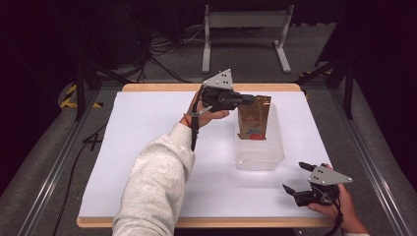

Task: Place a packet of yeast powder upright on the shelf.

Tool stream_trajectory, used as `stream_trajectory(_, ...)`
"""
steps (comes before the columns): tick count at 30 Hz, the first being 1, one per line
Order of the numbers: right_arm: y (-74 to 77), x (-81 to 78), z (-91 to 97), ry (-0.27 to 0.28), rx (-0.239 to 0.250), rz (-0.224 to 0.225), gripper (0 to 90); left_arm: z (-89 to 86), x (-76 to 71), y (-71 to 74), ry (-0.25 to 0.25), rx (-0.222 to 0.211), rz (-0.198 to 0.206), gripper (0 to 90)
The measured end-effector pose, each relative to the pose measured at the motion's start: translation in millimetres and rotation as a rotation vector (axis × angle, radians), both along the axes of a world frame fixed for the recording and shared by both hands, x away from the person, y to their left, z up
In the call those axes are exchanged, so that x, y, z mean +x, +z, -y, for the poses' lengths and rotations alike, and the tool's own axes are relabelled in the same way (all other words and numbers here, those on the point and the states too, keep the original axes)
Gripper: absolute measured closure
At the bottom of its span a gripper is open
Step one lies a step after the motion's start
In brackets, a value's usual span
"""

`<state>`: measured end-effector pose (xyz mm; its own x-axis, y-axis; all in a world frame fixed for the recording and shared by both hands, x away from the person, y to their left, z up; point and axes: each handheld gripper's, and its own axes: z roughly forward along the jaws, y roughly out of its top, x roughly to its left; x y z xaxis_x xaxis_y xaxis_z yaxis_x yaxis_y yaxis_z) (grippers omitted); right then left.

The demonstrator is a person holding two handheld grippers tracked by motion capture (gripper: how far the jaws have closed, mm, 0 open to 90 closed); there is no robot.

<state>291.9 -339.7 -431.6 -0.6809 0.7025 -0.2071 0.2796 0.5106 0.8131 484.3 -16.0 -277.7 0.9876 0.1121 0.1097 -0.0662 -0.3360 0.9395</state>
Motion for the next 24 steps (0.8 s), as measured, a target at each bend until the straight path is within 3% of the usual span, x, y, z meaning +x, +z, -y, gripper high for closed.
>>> stream_trajectory(14, -1.3, 0.0, -0.8, 0.006, -0.006, -0.009, 8.7, 17.9, 0.8, 6.5, 0.015, 0.005, 0.033, 88.9)
stream_trajectory(17, -1.1, 0.6, -0.1, 0.007, -0.006, -0.007, 8.7, 18.6, 2.9, 2.9, 0.006, 0.008, 0.017, 88.9)
stream_trajectory(20, -0.6, 0.0, 0.1, 0.007, -0.006, -0.004, 8.7, 22.1, 4.1, -6.1, 0.015, 0.044, 0.021, 88.8)
stream_trajectory(24, -0.5, -0.1, 0.0, 0.008, -0.005, -0.004, 8.7, 27.3, 2.3, -18.8, -0.012, 0.072, 0.002, 88.2)
